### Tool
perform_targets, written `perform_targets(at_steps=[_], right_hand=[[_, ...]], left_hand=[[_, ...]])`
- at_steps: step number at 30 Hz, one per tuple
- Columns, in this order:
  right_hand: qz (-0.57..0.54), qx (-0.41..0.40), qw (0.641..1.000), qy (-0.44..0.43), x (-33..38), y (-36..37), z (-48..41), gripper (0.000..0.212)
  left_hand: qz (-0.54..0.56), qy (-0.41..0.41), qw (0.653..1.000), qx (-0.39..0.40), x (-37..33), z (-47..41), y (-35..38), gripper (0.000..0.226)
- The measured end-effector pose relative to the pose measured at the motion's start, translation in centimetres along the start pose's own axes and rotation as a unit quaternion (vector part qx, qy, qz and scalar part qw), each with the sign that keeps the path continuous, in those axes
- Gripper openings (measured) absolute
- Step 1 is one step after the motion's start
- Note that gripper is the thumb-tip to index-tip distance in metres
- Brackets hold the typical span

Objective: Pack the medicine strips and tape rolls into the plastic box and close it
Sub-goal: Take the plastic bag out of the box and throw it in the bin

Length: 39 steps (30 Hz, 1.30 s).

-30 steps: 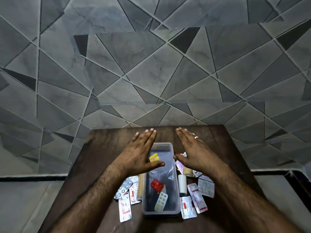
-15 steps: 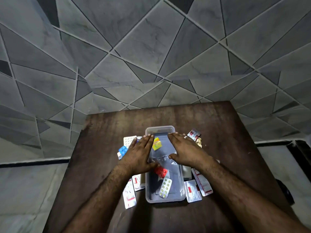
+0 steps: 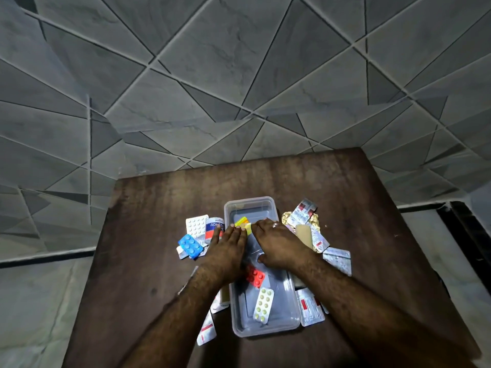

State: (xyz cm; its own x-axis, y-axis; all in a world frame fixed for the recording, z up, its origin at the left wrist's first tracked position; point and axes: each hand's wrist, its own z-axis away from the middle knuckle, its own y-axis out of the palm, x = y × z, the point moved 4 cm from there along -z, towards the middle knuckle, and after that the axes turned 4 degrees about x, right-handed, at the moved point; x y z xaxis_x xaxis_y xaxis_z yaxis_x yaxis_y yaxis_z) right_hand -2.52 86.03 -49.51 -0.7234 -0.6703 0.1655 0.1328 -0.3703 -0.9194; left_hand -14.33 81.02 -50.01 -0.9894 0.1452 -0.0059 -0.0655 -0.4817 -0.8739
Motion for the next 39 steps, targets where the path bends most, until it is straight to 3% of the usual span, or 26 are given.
perform_targets(at_steps=[4,12,17,22,25,29,32,36,39], right_hand=[[0.016,0.042,0.999,0.006,0.0,0.7,-2.4,0.087],[0.015,0.096,0.995,0.036,0.3,1.1,-5.9,0.081],[0.018,0.083,0.996,0.031,0.4,1.4,-6.7,0.071],[0.004,0.034,0.999,0.036,0.5,0.2,-6.6,0.045],[-0.039,0.031,0.997,0.055,0.3,0.4,-6.5,0.036],[-0.158,0.026,0.982,0.1,-0.3,0.3,-6.2,0.032],[-0.228,0.012,0.964,0.137,-0.9,-0.7,-5.7,0.022],[-0.269,0.001,0.948,0.171,-2.0,-1.6,-4.7,0.013],[-0.277,0.004,0.944,0.179,-1.9,-1.3,-4.2,0.011]], left_hand=[[-0.027,-0.008,1.0,0.001,-0.5,-0.4,0.0,0.077],[-0.033,0.0,0.999,-0.005,-1.2,-0.9,1.3,0.075],[-0.041,0.009,0.999,0.01,-1.1,-0.9,1.4,0.081],[-0.054,0.009,0.998,0.025,-1.1,-0.8,1.3,0.081],[-0.047,0.013,0.999,0.021,-1.2,-0.5,1.2,0.074],[-0.037,0.012,0.999,0.032,-1.3,0.1,0.5,0.083],[0.033,0.003,0.999,0.002,-1.5,0.9,-0.6,0.076],[0.117,-0.031,0.992,-0.041,-1.2,1.5,-1.2,0.07],[0.117,-0.042,0.991,-0.042,-1.4,1.9,-1.0,0.066]])
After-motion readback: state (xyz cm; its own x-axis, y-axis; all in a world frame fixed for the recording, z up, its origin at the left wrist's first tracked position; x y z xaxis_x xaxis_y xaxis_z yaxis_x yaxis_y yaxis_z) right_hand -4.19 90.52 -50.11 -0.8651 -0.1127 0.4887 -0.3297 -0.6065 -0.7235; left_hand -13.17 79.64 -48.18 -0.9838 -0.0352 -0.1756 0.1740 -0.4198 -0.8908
